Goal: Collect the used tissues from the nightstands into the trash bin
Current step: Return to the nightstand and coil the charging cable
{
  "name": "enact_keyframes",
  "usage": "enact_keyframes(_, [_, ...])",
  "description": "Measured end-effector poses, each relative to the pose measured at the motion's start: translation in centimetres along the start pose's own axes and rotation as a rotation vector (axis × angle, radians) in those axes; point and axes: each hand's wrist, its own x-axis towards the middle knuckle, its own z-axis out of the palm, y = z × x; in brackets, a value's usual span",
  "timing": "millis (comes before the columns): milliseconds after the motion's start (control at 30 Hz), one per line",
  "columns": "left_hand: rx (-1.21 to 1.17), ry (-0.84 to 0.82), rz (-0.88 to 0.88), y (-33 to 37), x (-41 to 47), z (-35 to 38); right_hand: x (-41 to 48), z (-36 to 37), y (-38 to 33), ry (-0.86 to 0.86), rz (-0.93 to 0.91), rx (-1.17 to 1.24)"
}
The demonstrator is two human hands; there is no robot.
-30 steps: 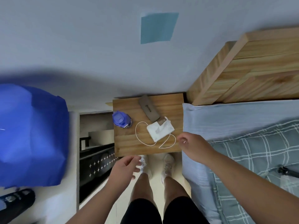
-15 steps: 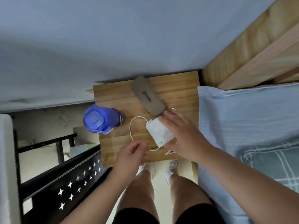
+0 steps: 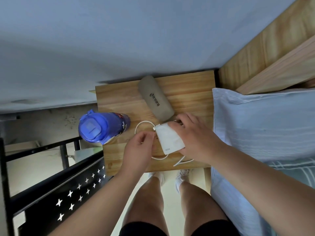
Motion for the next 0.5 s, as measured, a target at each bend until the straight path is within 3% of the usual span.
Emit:
enact_keyframes(300, [0.034, 0.14, 0.117, 5.0, 2.9, 2.5, -1.6, -0.3, 0.1, 0.021, 0.066, 0.121])
enact_keyframes(400, [-0.044, 0.149, 0.063, 6.0, 3.9, 3.1, -2.8, -1.5, 0.6, 0.063, 0.252, 0.242])
enact_keyframes(500, [-0.066, 0.165, 0.056, 5.8, 4.6, 3.4, -3.7, -3.1, 1.2, 0.083, 0.515, 0.637])
